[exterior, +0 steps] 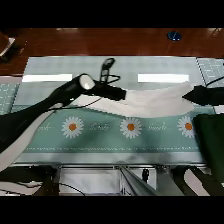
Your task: Fold the shirts.
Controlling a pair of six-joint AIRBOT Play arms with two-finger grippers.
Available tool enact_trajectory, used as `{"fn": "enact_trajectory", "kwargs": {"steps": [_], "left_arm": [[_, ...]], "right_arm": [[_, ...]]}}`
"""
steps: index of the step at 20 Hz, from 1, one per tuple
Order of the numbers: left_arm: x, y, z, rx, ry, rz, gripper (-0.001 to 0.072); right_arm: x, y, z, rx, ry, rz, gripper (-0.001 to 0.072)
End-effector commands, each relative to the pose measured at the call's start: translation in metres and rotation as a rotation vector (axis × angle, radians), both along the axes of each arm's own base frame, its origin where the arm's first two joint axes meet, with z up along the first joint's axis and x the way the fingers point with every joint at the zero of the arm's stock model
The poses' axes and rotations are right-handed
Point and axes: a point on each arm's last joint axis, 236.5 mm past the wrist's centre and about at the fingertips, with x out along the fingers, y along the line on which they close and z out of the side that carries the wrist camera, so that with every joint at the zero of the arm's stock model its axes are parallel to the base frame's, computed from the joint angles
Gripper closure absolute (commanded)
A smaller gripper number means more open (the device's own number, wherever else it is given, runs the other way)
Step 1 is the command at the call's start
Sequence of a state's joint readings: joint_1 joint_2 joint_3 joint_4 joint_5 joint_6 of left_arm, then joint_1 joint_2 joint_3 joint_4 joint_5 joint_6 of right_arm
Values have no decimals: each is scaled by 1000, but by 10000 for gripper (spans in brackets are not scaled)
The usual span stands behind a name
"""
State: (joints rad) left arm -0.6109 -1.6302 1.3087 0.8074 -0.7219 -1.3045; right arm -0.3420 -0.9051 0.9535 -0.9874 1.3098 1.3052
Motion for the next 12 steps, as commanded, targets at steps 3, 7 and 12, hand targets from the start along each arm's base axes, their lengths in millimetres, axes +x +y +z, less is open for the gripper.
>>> {"fn": "enact_trajectory", "kwargs": {"steps": [3,7,12], "left_arm": [[-53,-101,-42,19,184,-164,677],[-107,-133,-74,55,271,-224,677],[-79,-108,-61,123,183,-288,676]], "right_arm": [[-40,31,43,28,-135,22,690],[-39,45,52,64,-171,59,689],[-40,63,54,82,-170,98,689]]}}
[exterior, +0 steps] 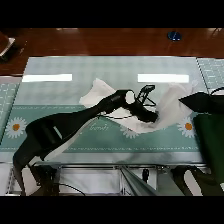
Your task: Fold the shirts.
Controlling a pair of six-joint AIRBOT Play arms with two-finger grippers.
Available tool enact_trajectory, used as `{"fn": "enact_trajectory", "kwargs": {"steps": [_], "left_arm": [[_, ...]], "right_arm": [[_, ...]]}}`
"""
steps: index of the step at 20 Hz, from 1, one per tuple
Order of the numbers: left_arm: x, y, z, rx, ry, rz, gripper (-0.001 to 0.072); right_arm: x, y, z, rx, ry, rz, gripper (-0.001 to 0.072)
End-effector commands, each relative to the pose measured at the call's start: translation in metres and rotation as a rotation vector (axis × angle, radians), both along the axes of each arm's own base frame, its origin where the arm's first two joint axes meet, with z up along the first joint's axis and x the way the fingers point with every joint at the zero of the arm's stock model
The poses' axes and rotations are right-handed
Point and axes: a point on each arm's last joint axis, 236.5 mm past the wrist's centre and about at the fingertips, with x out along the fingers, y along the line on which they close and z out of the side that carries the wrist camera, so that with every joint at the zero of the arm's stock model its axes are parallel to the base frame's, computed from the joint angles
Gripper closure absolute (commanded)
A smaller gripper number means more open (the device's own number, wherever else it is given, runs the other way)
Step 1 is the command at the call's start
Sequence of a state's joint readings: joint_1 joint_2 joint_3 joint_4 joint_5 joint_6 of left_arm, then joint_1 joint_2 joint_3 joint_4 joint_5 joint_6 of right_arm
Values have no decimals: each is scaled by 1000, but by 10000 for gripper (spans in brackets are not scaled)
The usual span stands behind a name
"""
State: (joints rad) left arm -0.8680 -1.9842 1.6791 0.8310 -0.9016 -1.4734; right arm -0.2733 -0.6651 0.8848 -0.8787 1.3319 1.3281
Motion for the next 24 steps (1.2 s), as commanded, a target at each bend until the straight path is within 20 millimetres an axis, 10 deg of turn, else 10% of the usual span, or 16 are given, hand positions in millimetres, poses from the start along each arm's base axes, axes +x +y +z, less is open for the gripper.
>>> {"fn": "enact_trajectory", "kwargs": {"steps": [1,5,8,12,18,23,24], "left_arm": [[40,47,5,106,-34,9,676],[125,207,49,314,-70,208,676],[175,316,122,247,-258,519,676],[130,430,170,186,-400,839,676],[21,443,142,89,-401,962,676],[2,439,111,63,-356,984,676],[2,439,106,69,-346,986,676]], "right_arm": [[-2,12,2,17,0,21,689],[10,31,1,45,14,55,689],[35,69,2,65,8,133,689],[88,147,1,87,-8,262,689],[142,277,-61,95,110,436,690],[162,337,-120,204,243,431,679],[165,345,-124,248,261,419,514]]}}
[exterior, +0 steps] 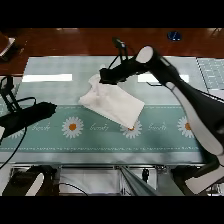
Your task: Fold the shirts.
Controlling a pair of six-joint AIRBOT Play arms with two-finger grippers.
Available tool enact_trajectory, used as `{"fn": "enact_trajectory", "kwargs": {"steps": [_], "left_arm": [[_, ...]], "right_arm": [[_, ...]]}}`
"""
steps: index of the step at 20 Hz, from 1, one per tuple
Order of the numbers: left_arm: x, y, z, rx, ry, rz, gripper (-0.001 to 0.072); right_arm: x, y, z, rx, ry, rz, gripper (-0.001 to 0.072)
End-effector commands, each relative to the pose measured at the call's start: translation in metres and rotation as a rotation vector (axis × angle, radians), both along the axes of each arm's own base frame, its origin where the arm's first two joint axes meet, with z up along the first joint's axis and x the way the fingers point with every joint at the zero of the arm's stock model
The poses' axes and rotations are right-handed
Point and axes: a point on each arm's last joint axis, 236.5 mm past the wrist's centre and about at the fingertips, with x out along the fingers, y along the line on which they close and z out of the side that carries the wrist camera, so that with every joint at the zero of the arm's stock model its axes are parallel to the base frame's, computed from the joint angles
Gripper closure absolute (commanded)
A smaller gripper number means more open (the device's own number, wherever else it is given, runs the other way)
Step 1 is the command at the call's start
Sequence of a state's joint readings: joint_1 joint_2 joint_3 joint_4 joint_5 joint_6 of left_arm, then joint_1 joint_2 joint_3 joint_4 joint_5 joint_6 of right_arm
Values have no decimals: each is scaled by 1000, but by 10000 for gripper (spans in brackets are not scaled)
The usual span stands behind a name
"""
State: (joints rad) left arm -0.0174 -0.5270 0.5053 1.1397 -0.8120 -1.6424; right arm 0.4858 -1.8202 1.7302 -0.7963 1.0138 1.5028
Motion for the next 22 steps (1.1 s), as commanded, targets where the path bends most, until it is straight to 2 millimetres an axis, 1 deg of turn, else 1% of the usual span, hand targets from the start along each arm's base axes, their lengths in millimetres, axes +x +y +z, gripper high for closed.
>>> {"fn": "enact_trajectory", "kwargs": {"steps": [1,2,3,4,5,6,7,8,9,10,11,12,13,14,15,16,17,18,19,20,21,22], "left_arm": [[-8,0,-20,-23,25,20,676],[-8,0,-23,-26,37,21,676],[-8,-1,-27,-27,50,21,676],[-7,-1,-30,-27,61,21,676],[-7,-1,-32,-27,69,21,676],[-7,-1,-32,-27,71,21,676],[-7,-1,-32,-27,70,21,676],[-7,-1,-32,-27,70,21,676],[-7,-1,-32,-27,70,21,676],[-7,-1,-32,-27,70,21,676],[-7,-1,-32,-28,70,21,676],[-9,-1,-33,-28,76,18,676],[-10,-2,-34,-29,84,15,676],[-12,-3,-35,-33,91,12,676],[-12,-4,-35,-36,95,10,676],[-12,-4,-35,-38,95,10,676],[-12,-4,-35,-39,94,11,676],[-12,-4,-35,-38,94,11,676],[-11,-4,-34,-36,88,10,676],[-9,-3,-32,-36,77,16,676],[-6,-2,-30,-40,62,24,676],[-2,-1,-27,-46,45,36,676]], "right_arm": [[10,40,-27,100,95,-16,291],[14,38,-26,107,91,-19,300],[18,32,-20,113,88,-28,300],[20,22,-12,120,95,-29,300],[18,5,1,121,114,-12,301],[10,-16,11,102,137,23,302],[-3,-42,23,59,158,73,304],[-19,-74,31,-26,168,124,304],[-34,-113,34,-168,150,162,304],[-43,-154,35,-336,120,151,304],[-46,-199,38,-507,72,97,304],[-46,-245,45,-657,10,-17,303],[-47,-282,53,-738,-51,-151,303],[-50,-317,57,-775,-108,-319,302],[-60,-343,53,-768,-137,-462,302],[-75,-360,40,-734,-144,-575,301],[-95,-369,18,-673,-116,-675,301],[-117,-361,-10,-568,-37,-750,301],[-131,-340,-33,-432,53,-794,302],[-139,-313,-52,-294,123,-802,302],[-143,-293,-66,-205,168,-790,301],[-147,-280,-81,-156,223,-779,302]]}}
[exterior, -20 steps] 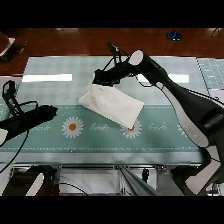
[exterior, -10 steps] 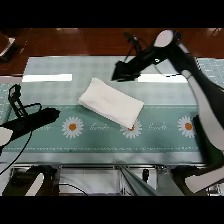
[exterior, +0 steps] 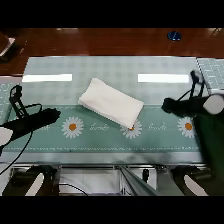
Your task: Fold the shirts.
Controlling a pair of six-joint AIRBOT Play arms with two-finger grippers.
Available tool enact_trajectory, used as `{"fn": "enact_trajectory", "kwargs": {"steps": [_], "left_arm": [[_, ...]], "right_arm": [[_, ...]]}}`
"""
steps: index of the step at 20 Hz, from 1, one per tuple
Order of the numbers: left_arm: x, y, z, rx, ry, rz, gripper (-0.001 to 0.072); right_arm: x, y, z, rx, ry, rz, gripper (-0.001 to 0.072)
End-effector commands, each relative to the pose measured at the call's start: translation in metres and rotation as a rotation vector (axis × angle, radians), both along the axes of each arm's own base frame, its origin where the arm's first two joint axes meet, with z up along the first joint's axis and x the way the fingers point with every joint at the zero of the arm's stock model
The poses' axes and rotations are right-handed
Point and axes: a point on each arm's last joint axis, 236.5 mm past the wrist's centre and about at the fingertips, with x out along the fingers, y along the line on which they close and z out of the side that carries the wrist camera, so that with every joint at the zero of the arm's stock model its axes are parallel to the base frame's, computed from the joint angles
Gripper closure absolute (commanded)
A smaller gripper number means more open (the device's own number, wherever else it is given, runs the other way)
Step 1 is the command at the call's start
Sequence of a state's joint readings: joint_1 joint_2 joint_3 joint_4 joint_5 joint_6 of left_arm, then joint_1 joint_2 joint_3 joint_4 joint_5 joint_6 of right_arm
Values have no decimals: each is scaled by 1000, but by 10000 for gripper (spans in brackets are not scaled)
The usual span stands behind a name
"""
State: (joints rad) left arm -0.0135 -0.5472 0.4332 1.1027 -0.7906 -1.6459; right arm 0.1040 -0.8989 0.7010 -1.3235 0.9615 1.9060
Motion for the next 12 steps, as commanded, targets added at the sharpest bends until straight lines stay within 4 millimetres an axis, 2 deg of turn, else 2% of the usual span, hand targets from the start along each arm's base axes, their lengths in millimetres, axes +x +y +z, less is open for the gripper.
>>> {"fn": "enact_trajectory", "kwargs": {"steps": [1,5,8,12], "left_arm": [[8,0,7,-20,-38,24,676],[6,-2,6,-30,-26,19,676],[6,-2,7,-30,-28,20,676],[5,-3,6,-35,-23,19,676]], "right_arm": [[-17,34,-49,266,42,-145,302],[-11,66,-80,398,158,-65,301],[2,99,-82,496,232,35,301],[23,132,-96,494,282,123,302]]}}
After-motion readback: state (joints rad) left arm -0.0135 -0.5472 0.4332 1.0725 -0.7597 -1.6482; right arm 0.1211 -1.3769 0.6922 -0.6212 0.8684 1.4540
